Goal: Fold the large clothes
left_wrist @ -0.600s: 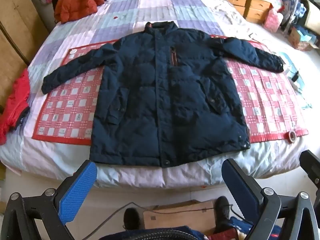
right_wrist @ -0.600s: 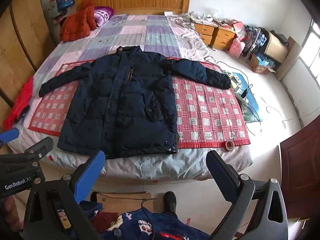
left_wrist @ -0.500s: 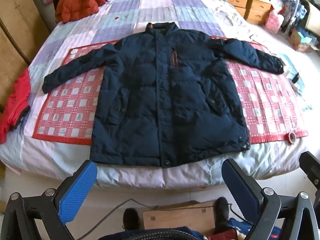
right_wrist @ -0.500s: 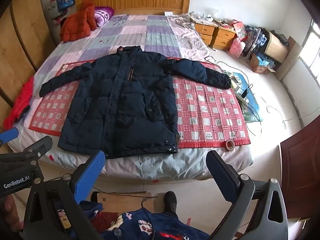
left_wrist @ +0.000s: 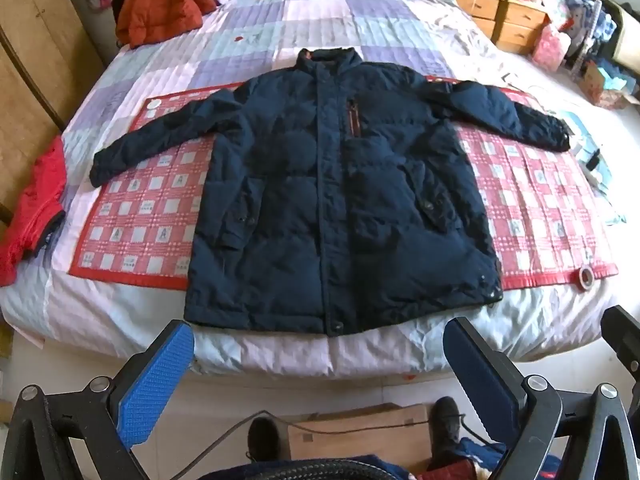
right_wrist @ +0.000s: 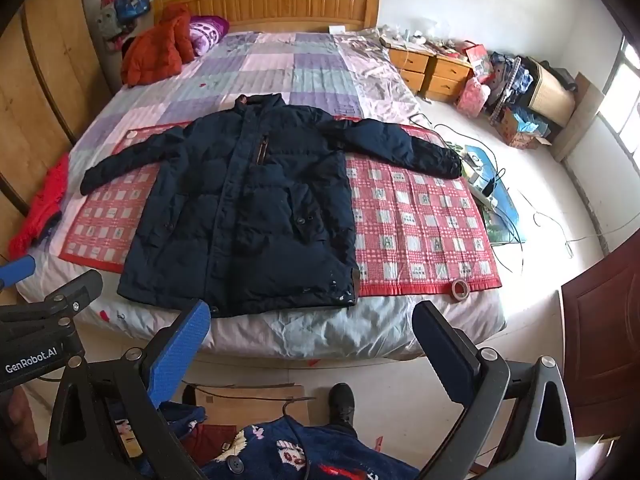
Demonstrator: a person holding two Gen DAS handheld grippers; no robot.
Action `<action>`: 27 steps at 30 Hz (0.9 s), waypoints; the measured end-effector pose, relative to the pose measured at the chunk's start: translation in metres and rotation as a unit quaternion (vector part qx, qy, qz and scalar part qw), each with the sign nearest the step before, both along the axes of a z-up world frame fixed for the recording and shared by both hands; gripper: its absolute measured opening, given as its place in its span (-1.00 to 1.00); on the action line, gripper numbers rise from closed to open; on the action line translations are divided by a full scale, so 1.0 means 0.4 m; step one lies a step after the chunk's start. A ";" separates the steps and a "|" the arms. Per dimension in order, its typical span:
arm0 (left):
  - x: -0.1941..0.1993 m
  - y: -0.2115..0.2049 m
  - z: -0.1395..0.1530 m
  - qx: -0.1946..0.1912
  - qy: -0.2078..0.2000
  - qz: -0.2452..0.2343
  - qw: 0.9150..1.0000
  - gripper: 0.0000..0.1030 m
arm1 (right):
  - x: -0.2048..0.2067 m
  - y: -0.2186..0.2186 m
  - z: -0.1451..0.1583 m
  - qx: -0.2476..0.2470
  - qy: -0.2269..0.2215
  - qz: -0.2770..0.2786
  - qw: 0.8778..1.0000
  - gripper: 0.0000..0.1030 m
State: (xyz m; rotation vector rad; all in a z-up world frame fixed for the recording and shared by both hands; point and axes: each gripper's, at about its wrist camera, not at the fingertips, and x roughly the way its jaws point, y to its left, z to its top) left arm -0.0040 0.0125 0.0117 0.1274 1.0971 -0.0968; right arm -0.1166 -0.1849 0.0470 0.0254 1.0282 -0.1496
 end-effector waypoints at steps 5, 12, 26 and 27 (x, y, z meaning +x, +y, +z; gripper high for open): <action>0.006 0.019 0.017 0.000 0.002 -0.001 1.000 0.99 | 0.000 0.000 0.000 0.001 0.000 0.000 1.000 1.00; -0.008 -0.003 -0.002 0.001 -0.004 -0.001 1.000 0.99 | 0.002 -0.003 -0.001 0.000 -0.001 -0.001 1.000 1.00; -0.017 -0.002 0.001 0.001 0.000 0.003 1.000 0.99 | 0.022 -0.009 -0.003 0.002 0.000 -0.002 1.000 1.00; -0.011 -0.013 -0.010 0.003 -0.003 0.001 1.000 0.99 | 0.024 -0.009 -0.005 0.001 0.000 -0.002 1.000 1.00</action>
